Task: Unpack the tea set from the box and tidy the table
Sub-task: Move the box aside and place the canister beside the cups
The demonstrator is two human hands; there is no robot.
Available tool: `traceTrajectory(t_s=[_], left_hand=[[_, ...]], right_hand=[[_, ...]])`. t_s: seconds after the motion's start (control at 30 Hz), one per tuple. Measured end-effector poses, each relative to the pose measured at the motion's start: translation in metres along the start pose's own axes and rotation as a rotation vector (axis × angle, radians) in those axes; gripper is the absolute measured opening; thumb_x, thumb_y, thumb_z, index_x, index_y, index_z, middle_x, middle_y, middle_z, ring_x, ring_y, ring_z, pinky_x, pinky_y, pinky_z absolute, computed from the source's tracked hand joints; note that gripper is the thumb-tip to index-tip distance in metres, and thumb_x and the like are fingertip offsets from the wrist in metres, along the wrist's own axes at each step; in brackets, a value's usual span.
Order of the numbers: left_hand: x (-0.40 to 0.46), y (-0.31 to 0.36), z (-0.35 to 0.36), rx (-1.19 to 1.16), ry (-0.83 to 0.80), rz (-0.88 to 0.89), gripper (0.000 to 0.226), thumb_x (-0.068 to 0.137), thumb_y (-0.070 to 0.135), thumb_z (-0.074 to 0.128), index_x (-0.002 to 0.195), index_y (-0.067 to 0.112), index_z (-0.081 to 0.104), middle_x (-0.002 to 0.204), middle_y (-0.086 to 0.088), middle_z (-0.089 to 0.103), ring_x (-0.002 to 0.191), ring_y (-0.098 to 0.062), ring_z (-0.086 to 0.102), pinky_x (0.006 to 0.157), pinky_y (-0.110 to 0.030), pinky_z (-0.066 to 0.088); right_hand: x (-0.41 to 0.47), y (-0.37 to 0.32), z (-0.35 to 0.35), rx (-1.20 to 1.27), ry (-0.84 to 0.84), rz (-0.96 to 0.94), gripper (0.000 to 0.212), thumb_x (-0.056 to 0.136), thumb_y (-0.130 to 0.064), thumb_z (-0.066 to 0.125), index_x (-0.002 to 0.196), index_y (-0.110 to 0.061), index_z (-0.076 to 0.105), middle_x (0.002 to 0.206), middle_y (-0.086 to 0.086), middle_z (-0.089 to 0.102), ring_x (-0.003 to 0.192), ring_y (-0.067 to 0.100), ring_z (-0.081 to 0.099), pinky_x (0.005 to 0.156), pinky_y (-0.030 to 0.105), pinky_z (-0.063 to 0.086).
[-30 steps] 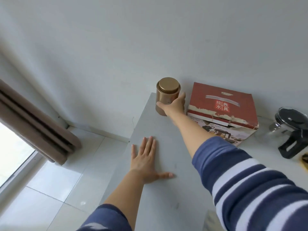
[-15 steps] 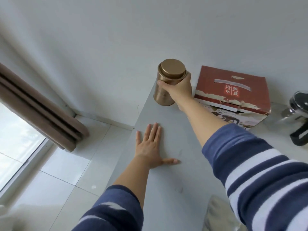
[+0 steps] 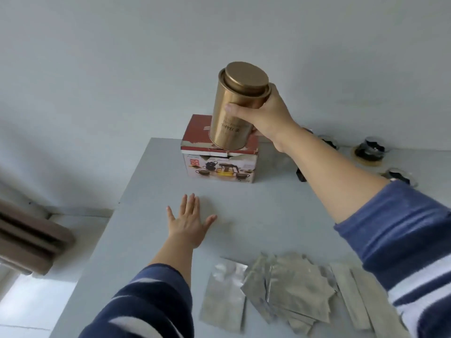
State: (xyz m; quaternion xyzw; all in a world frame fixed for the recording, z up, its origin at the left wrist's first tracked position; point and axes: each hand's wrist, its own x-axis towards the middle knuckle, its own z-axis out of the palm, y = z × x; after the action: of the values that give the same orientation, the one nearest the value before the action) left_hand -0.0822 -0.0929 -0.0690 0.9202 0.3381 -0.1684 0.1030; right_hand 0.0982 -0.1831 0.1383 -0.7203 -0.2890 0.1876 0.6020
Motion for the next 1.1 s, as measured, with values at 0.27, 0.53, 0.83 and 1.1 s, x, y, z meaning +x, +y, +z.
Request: traceTrajectory(t_s=[0.27, 0.53, 0.83, 1.1], left_hand=[[-0.012, 0.206, 0.016, -0.058, -0.042, 0.188, 0.088, 0.091, 0.070, 0.013, 0.153, 0.015, -0.014, 0.161, 0.002, -0.023, 0.147, -0.017, -0.024, 0.118, -0.057, -0.008], [0.002, 0.332, 0.030, -0.068, -0.123, 0.204, 0.100, 0.086, 0.076, 0.022, 0.151, 0.013, -0.020, 0.160, -0.001, -0.026, 0.148, -0.019, -0.023, 0.117, -0.060, -0.005], [0.016, 0.355, 0.046, 0.014, -0.157, 0.117, 0.132, 0.062, 0.095, 0.029, 0.146, 0.013, -0.031, 0.154, 0.001, -0.038, 0.144, -0.021, -0.032, 0.114, -0.063, -0.010], [0.019, 0.358, 0.047, 0.005, -0.168, 0.104, 0.134, 0.049, 0.098, 0.018, 0.140, 0.016, -0.036, 0.149, 0.006, -0.043, 0.142, -0.019, -0.035, 0.113, -0.063, -0.012]], right_hand=[[-0.028, 0.049, -0.215, -0.117, 0.168, 0.112, 0.083, 0.061, -0.035, 0.086, 0.130, -0.026, 0.041, 0.125, -0.008, 0.058, 0.113, 0.014, 0.055, 0.090, 0.042, 0.050], [-0.032, 0.113, -0.385, -0.181, 0.372, 0.285, 0.097, 0.050, -0.043, 0.088, 0.132, -0.026, 0.038, 0.131, -0.005, 0.055, 0.119, 0.020, 0.054, 0.090, 0.048, 0.050], [-0.004, 0.199, -0.472, -0.195, 0.478, 0.413, 0.094, 0.059, -0.032, 0.088, 0.130, -0.024, 0.027, 0.130, -0.003, 0.049, 0.118, 0.022, 0.051, 0.099, 0.050, 0.046], [0.024, 0.243, -0.487, -0.110, 0.482, 0.450, 0.099, 0.059, -0.017, 0.089, 0.140, -0.024, 0.033, 0.140, -0.002, 0.040, 0.126, 0.021, 0.047, 0.101, 0.043, 0.045]])
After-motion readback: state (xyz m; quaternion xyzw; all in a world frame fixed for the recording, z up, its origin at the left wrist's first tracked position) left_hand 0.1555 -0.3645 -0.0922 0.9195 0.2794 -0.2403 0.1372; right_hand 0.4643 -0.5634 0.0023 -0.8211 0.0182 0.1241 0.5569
